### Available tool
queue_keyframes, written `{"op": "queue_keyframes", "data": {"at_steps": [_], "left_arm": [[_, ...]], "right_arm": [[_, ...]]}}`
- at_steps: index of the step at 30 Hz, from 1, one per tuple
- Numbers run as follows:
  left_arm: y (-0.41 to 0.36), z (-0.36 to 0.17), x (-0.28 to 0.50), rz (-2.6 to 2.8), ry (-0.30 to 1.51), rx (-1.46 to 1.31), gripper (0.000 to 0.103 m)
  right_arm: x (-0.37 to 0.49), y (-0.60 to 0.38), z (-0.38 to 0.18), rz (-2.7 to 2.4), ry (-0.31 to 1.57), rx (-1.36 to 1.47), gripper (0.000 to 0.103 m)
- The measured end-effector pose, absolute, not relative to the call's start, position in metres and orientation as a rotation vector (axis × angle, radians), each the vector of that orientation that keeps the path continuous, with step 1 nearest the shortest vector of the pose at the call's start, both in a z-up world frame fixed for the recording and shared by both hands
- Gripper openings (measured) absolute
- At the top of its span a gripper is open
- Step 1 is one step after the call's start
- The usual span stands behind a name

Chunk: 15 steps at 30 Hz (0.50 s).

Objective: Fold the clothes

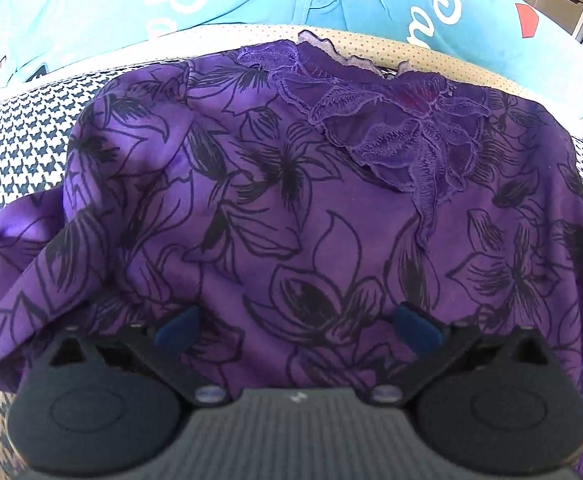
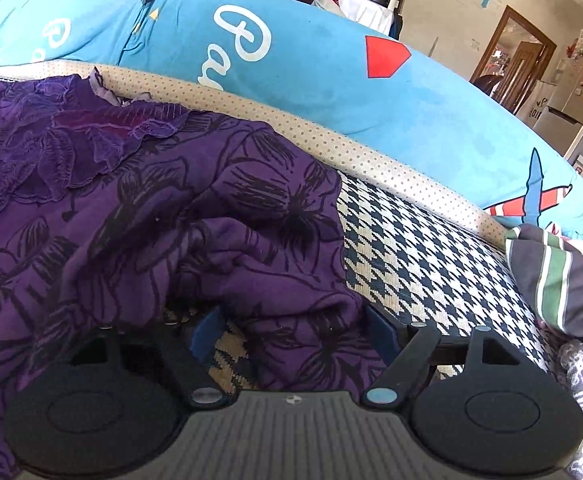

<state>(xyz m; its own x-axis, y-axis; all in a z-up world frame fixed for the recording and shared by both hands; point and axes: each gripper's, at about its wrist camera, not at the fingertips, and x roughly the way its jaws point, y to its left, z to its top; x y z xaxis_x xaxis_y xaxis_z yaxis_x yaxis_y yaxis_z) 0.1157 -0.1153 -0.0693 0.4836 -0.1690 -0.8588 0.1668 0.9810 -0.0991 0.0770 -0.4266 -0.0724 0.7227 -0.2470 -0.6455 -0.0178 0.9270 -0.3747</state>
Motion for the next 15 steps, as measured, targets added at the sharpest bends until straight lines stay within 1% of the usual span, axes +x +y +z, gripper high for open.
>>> {"op": "queue_keyframes", "data": {"at_steps": [4,7,9,10,11,12,13,15], "left_arm": [[-0.116,-0.07,0.117,-0.203,1.05,-0.008,0.103],[-0.116,-0.071,0.118,-0.202,1.05,-0.014,0.103],[-0.116,-0.071,0.119,-0.201,1.049,-0.014,0.103],[-0.117,-0.071,0.119,-0.201,1.046,-0.014,0.103],[-0.117,-0.071,0.119,-0.2,1.045,-0.014,0.103],[-0.117,-0.071,0.12,-0.2,1.043,-0.016,0.103],[-0.116,-0.071,0.12,-0.199,1.042,-0.018,0.103],[-0.116,-0.07,0.12,-0.197,1.038,-0.024,0.103]], "right_arm": [[0.087,-0.427,-0.078,-0.128,0.735,-0.357,0.08],[0.093,-0.434,-0.078,-0.116,0.736,-0.288,0.078],[0.095,-0.44,-0.076,-0.096,0.746,-0.214,0.062],[0.095,-0.442,-0.075,-0.092,0.749,-0.185,0.059],[0.096,-0.443,-0.074,-0.092,0.75,-0.171,0.05],[0.095,-0.444,-0.073,-0.1,0.745,-0.172,0.033],[0.095,-0.446,-0.071,-0.11,0.741,-0.163,0.025],[0.095,-0.453,-0.065,-0.139,0.73,-0.119,0.021]]}}
